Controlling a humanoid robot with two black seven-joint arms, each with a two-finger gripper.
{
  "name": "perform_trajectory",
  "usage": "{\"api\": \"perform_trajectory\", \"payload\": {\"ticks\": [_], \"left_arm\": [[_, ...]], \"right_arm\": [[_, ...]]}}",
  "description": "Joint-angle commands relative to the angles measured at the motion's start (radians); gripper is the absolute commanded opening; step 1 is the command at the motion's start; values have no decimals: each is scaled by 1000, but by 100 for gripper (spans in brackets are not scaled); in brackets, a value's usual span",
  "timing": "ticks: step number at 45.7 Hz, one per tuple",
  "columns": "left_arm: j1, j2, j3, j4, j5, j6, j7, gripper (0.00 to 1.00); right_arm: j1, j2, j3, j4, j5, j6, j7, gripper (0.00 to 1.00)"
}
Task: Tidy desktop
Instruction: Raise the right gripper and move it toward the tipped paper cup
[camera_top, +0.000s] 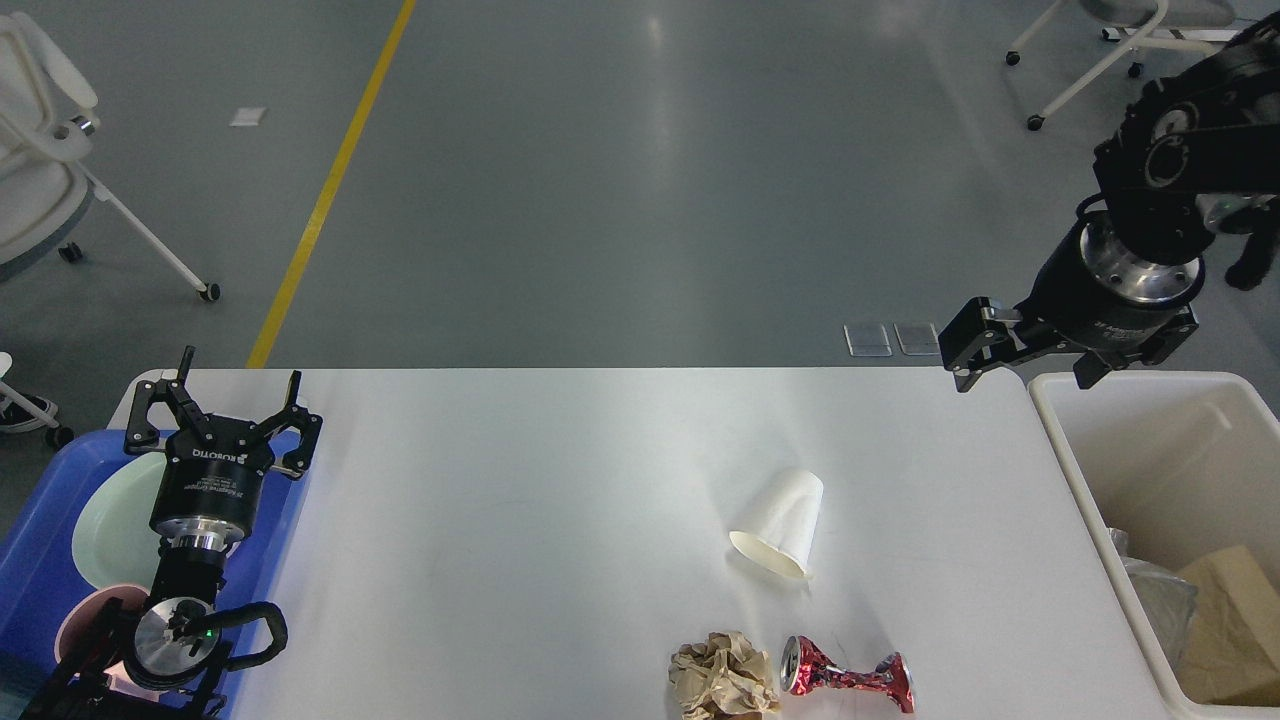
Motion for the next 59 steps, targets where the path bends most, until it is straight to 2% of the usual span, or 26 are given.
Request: {"api": "perform_trajectory", "payload": {"ticks": [1, 7, 29, 42, 59], "left_arm": [[0, 0, 0, 0, 0, 0, 0, 96], [0, 0, 0, 0, 0, 0, 0, 96], [0, 0, 0, 0, 0, 0, 0, 96], [0, 0, 0, 0, 0, 0, 0, 96], [0, 0, 0, 0, 0, 0, 0, 96]], "right_arm": [[43, 66, -27, 50, 161, -7, -51, 100], [98, 161, -70, 108, 297, -26, -65, 99], [65, 170, -68, 73, 428, -39, -71, 100], [-227, 247, -47, -203, 652, -90, -71, 100], [-679, 346, 91, -599, 643, -131, -71, 100]]}}
